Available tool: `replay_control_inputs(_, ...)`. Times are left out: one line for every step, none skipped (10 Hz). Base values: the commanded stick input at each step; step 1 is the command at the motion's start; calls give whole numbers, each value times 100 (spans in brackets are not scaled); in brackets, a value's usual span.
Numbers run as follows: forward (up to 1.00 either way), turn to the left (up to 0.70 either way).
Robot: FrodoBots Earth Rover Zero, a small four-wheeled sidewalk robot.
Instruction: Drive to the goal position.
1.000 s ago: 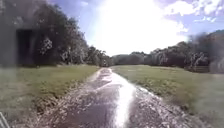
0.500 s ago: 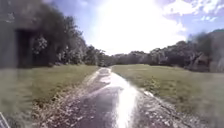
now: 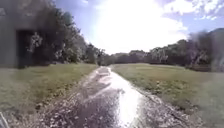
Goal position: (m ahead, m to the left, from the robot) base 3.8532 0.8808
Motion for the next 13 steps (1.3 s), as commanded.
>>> replay_control_inputs(70, 0)
replay_control_inputs(70, 0)
replay_control_inputs(70, 0)
replay_control_inputs(70, 0)
replay_control_inputs(70, 11)
replay_control_inputs(70, 33)
replay_control_inputs(70, 17)
replay_control_inputs(70, 0)
replay_control_inputs(70, 0)
replay_control_inputs(70, 0)
replay_control_inputs(70, 0)
replay_control_inputs(70, 0)
replay_control_inputs(70, 0)
